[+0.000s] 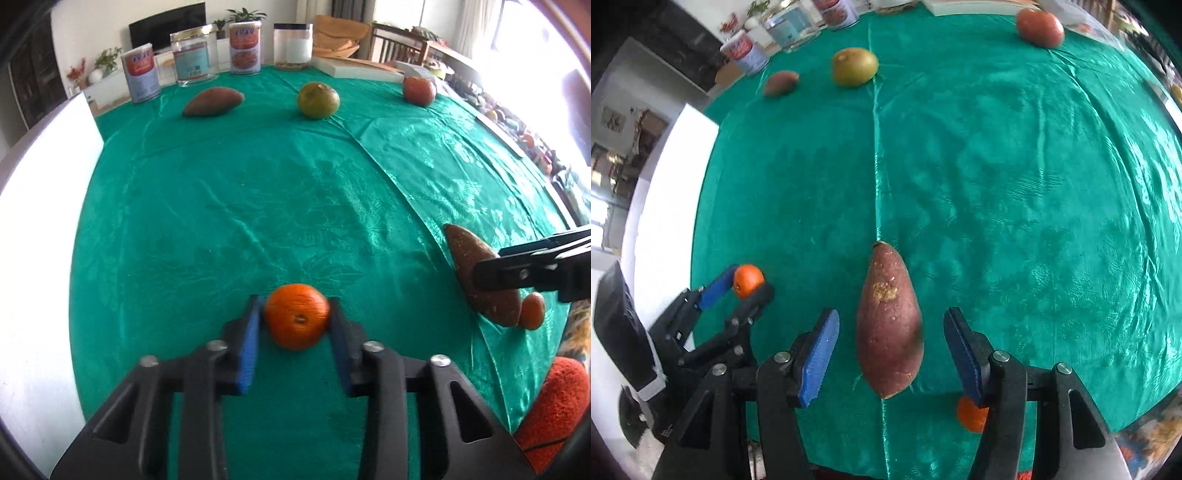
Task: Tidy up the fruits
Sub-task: 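Carry both fruits over the white box and open both tools to drop them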
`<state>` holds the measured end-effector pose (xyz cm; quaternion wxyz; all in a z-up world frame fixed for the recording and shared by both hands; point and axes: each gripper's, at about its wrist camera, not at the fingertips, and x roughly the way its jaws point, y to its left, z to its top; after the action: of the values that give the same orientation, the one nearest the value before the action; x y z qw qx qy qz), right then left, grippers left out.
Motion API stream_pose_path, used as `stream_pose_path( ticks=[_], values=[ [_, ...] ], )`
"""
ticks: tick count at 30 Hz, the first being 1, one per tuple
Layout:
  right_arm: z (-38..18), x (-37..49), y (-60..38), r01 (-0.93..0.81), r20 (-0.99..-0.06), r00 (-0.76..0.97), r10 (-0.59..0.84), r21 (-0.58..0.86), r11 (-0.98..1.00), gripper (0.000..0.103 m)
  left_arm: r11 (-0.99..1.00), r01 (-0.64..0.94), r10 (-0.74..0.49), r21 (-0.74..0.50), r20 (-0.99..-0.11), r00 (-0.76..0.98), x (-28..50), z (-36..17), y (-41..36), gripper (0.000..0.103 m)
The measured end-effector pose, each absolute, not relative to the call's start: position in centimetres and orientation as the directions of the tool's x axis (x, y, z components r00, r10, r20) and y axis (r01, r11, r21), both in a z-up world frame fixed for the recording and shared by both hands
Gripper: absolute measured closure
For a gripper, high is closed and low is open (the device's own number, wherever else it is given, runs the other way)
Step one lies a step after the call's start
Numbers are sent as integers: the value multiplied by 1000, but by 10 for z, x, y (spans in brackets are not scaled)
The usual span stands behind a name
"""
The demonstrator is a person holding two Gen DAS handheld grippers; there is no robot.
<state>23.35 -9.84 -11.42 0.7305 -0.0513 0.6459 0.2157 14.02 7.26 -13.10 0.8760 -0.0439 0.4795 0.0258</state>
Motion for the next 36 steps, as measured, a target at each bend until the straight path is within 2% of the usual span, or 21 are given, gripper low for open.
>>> stream_pose_path(
  ticks=[1, 2, 5, 7, 11, 14, 17, 20, 22, 24, 30, 31, 33, 34, 35, 36],
  values=[
    [-121, 230, -94, -409, -979, 61, 196, 154, 899, 57, 994, -91, -2, -60, -843, 538, 139, -130, 74, 73],
    [-125, 230, -92, -419, -983, 49, 177, 141, 897, 62, 993, -94, -11, -74, -840, 542, 137, -128, 75, 74],
    [-121, 232, -100, -380, -969, 35, 244, 213, 900, 63, 984, -99, -66, -146, -825, 561, 120, -110, 85, 74],
    [-105, 226, -118, -321, -913, 21, 407, 379, 868, 63, 957, -90, -175, -275, -797, 578, 98, -86, 97, 74],
    [-53, 203, -123, -287, -726, 15, 687, 655, 699, 63, 870, -42, -365, -491, -700, 614, 40, -24, 119, 74],
    [-12, 174, -87, -357, -597, -38, 801, 757, 547, 63, 799, -50, -422, -599, -619, 662, -9, 20, 148, 74],
    [16, 134, -26, -461, -555, -117, 824, 765, 450, 63, 763, -141, -342, -631, -579, 740, -49, 50, 193, 74],
    [24, 99, 33, -553, -559, -187, 808, 739, 384, 63, 745, -318, -151, -586, -613, 776, -75, 50, 250, 74],
    [16, 81, 69, -602, -596, -220, 772, 706, 374, 63, 713, -454, -27, -535, -668, 744, -84, 30, 285, 74],
    [-1, 69, 99, -642, -649, -225, 727, 660, 390, 63, 666, -563, 40, -490, -730, 683, -87, 1, 314, 74],
    [-43, 33, 148, -770, -788, -183, 588, 487, 413, 63, 611, -688, 99, -393, -824, 558, -90, -56, 337, 73],
    [-45, 30, 152, -791, -803, -159, 575, 452, 412, 62, 610, -700, 117, -370, -832, 542, -89, -58, 336, 71],
    [-43, 31, 150, -808, -798, -125, 590, 427, 407, 61, 606, -716, 149, -347, -835, 530, -94, -56, 337, 47],
    [-38, 34, 145, -808, -783, -115, 611, 432, 401, 54, 604, -722, 167, -337, -832, 529, -93, -54, 335, 31],
    [-31, 36, 139, -808, -768, -98, 633, 433, 400, 46, 601, -727, 188, -331, -826, 532, -93, -50, 334, 23],
    [-22, 39, 129, -809, -755, -67, 653, 424, 407, 42, 601, -728, 210, -330, -814, 542, -93, -44, 331, 21]
  ],
)
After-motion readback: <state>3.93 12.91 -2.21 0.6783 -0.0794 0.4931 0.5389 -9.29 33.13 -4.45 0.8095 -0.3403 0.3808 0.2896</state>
